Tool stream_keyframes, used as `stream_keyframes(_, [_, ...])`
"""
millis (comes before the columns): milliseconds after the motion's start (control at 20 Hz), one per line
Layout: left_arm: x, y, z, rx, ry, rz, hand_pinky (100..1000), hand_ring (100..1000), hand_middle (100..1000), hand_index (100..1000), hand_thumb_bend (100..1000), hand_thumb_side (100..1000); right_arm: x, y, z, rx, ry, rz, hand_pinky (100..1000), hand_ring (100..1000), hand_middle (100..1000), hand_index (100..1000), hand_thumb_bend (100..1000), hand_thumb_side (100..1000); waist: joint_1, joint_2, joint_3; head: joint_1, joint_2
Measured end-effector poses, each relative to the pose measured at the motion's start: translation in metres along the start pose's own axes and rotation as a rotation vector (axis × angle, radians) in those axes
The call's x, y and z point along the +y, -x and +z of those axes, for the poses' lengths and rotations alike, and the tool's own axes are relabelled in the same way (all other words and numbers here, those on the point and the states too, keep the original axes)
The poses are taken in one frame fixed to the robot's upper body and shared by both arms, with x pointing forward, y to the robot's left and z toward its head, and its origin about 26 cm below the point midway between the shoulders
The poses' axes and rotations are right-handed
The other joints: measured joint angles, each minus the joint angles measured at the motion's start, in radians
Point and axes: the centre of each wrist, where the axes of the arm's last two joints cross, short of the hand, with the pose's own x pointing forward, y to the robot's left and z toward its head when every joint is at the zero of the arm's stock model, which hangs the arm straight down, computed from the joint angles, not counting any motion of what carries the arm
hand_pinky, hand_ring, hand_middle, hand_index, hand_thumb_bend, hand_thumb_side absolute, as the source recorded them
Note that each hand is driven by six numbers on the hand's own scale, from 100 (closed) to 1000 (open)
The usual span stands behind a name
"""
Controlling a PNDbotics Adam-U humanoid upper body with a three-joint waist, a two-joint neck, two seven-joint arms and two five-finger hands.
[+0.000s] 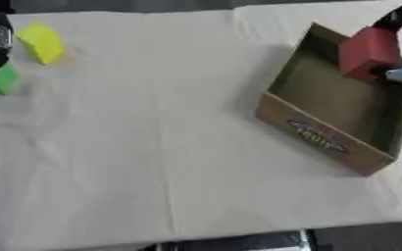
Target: Pick up the objects with one hand, pass them to the other hand, and then place them into the box on the other side of the table.
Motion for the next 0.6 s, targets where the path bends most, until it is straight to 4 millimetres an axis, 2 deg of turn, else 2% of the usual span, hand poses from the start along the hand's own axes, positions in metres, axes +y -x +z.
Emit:
stream_keyframes(300, [0.0, 0.0, 0.0, 0.002, -0.005, 0.002, 792, 741, 615, 798, 264, 309, 0.014, 0.005, -0.004, 0.015, -0.066, 0.029, 846, 658, 480, 605, 100, 227, 0.0, 0.0, 0.001, 0.0, 0.0])
stream_keyframes(500, [0.0, 0.0, 0.0, 0.0, -0.006, 0.003, 793, 742, 614, 798, 266, 306, 0.02, 0.008, -0.006, 0.02, -0.109, 0.058, 864, 727, 594, 717, 100, 245, 0.0, 0.0, 0.002, 0.001, 0.0])
stream_keyframes(600, [0.0, 0.0, 0.0, -0.001, -0.005, 0.003, 794, 743, 614, 797, 285, 296, 0.022, 0.01, -0.006, 0.019, -0.124, 0.069, 887, 775, 681, 791, 100, 245, 0.0, 0.0, 0.002, 0.002, 0.0])
